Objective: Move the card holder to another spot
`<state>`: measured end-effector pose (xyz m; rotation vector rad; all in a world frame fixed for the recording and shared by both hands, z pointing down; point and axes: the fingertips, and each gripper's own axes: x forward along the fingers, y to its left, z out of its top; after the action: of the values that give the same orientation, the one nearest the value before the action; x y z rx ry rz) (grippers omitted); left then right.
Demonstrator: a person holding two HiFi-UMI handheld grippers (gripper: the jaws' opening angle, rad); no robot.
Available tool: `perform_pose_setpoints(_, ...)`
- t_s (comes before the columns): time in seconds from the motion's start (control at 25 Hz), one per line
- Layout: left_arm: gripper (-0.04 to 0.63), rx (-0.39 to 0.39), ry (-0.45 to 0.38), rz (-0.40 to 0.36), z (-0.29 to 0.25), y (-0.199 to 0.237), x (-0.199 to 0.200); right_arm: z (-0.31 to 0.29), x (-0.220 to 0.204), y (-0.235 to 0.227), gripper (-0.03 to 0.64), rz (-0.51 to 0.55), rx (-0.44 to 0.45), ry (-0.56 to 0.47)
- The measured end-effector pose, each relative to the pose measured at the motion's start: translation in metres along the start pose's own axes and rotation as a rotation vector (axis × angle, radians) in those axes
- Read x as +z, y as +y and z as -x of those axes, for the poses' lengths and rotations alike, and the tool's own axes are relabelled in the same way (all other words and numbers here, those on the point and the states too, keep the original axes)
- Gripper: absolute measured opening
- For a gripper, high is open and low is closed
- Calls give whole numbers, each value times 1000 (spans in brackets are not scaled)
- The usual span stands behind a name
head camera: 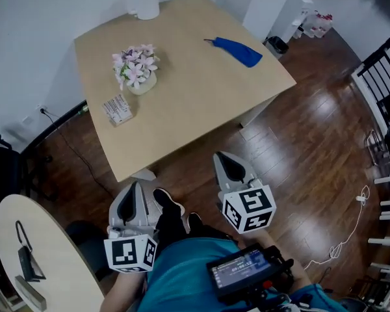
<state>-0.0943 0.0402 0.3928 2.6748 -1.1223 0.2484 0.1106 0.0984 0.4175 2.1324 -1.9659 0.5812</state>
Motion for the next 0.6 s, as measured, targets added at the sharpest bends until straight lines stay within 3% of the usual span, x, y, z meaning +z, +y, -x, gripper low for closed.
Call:
perform_pose_setpoints(0.28,17,-62,-25,-32,47,-36,13,62,-14,-2,-8,-49,-73,-41)
perform_pose_setpoints(0.6,17,-169,-26,-59,74,-29,13,109,-14,49,-8,-63,-128,-74)
